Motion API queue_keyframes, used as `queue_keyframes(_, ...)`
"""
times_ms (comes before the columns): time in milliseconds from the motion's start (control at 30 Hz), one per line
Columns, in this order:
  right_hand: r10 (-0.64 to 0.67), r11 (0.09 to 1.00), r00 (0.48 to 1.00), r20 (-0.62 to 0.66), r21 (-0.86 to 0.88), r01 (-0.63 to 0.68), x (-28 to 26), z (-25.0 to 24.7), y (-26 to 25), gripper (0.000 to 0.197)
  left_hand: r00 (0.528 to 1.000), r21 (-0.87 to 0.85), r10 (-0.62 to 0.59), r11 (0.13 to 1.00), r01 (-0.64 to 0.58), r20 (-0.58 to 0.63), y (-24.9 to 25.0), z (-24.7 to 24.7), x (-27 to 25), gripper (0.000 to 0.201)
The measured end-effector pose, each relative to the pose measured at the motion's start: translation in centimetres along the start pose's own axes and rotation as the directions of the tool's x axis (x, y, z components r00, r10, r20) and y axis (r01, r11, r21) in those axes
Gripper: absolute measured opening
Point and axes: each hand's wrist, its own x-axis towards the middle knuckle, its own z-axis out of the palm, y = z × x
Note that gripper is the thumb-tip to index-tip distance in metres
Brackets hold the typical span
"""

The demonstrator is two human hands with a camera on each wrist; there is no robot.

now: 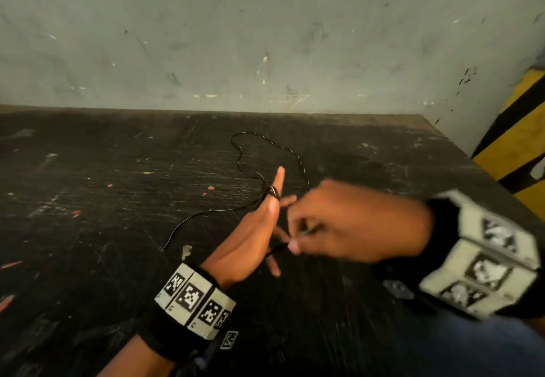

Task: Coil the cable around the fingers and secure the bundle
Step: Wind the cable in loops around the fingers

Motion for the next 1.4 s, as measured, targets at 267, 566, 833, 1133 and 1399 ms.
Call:
queue_keyframes(267, -0.019, 0.988, 0.93, -0.367, -0.152, -0.039, 0.6, -6.3, 5.2, 0.036, 0.919, -0.298, -0.018, 0.943, 0.147, 0.395, 2.1, 0.2, -2.6, 0.08)
queue_keyframes(566, 0.108, 0.983, 0.975, -0.197, 0.169, -0.075, 2.2, 9.3, 4.0, 0.025, 0.994, -0.696, 0.1, 0.711, -0.099, -0.039, 4.7, -2.2, 0.6, 0.089)
queue_keyframes(833, 0.111, 0.935, 0.991, -0.069, 0.345, -0.081, 1.5, 2.5, 1.3, 0.005, 1.0, 0.052, 0.014, 0.999, -0.013, -0.018, 1.0, -1.6, 0.7, 0.092)
queue_keyframes(1133, 0.104, 0.954, 0.949, -0.299, 0.301, -0.009, 0.8, -4.6, 5.1, 0.028, 0.917, -0.181, -0.048, 0.975, 0.129, 0.395, 2.8, -1.5, -1.5, 0.096)
queue_keyframes(1399, 0.149, 0.956, 0.875, -0.461, 0.292, -0.009, 3.4, 5.1, 6.9, 0.038, 0.917, -0.763, 0.265, 0.644, 0.061, 0.297, 5.4, -1.8, 0.3, 0.104)
